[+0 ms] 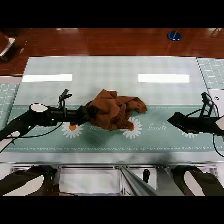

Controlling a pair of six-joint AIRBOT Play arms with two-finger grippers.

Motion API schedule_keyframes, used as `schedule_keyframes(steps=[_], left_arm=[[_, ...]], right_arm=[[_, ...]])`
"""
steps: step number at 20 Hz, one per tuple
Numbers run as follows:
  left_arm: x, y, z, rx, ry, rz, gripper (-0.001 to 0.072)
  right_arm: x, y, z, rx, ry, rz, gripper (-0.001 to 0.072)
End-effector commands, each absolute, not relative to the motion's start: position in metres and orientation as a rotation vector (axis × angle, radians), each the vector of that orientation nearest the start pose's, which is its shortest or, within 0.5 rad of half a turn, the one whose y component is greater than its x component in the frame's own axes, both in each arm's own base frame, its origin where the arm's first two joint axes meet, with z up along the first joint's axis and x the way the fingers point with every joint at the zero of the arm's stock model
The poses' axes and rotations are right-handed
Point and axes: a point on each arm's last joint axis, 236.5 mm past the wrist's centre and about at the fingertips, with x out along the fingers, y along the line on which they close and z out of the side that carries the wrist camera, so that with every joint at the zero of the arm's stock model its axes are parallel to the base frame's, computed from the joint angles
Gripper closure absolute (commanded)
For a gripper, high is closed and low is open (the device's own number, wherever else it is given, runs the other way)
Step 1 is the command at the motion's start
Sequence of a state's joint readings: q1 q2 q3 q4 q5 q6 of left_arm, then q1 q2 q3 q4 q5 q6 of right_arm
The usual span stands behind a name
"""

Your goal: Fold the shirts.

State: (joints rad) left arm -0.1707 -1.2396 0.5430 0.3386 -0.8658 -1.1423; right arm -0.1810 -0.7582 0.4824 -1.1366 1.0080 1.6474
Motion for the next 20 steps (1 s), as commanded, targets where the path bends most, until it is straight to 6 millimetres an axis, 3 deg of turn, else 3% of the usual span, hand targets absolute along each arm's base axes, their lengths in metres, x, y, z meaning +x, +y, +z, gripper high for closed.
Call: schedule_keyframes(steps=[1, 5, 10, 15, 20], left_arm=[[0.295, -0.221, -0.063, -0.857, 1.283, -0.508, 0.0683], [0.286, -0.234, -0.045, -0.819, 1.296, -0.637, 0.0683], [0.285, -0.235, -0.044, -0.818, 1.299, -0.649, 0.0683], [0.282, -0.236, -0.043, -0.82, 1.307, -0.659, 0.0683], [0.282, -0.237, -0.042, -0.822, 1.308, -0.661, 0.0683]], right_arm=[[0.255, 0.062, -0.057, 0.627, 1.272, -0.006, 0.0301], [0.283, 0.092, -0.075, 0.724, 1.289, 0.047, 0.0301], [0.322, 0.128, -0.092, 0.735, 1.367, 0.145, 0.0301], [0.357, 0.143, -0.107, 0.713, 1.439, 0.193, 0.0301], [0.373, 0.157, -0.105, 0.682, 1.461, 0.263, 0.0301]])
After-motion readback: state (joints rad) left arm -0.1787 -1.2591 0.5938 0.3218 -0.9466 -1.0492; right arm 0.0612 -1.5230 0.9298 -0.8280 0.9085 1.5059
